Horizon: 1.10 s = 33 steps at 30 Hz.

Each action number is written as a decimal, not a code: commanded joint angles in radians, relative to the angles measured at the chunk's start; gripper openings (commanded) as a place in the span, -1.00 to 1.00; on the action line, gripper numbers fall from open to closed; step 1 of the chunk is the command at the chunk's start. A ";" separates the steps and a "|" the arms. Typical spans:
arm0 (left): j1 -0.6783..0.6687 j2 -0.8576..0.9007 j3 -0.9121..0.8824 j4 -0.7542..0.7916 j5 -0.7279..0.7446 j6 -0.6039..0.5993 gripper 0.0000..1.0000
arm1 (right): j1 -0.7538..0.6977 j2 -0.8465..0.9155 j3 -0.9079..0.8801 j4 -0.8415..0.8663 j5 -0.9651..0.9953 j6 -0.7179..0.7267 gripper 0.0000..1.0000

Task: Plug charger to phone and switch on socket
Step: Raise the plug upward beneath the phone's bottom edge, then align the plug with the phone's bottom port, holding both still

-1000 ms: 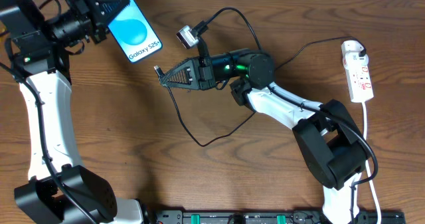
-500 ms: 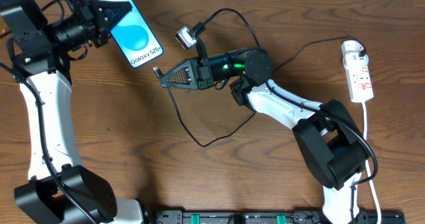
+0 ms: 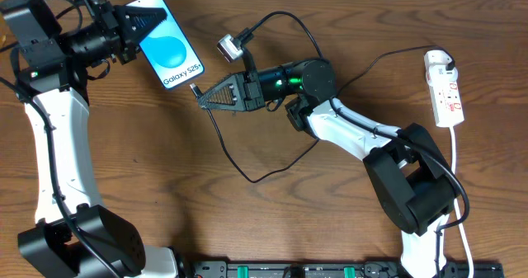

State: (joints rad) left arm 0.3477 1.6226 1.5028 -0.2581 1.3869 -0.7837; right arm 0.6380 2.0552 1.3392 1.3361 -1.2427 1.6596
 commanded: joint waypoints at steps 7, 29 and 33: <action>0.002 -0.015 0.004 0.004 0.041 0.056 -0.86 | 0.000 -0.001 0.002 -0.006 0.003 -0.042 -0.98; -0.007 -0.015 0.004 0.004 0.034 0.096 -0.86 | 0.005 -0.001 0.002 -0.054 0.010 -0.075 -0.98; -0.007 -0.015 0.004 0.004 0.034 0.096 -0.86 | 0.005 -0.001 0.002 -0.054 0.011 -0.075 -0.98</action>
State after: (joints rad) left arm 0.3439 1.6226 1.5028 -0.2584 1.3888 -0.7048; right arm 0.6388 2.0552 1.3392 1.2793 -1.2419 1.6073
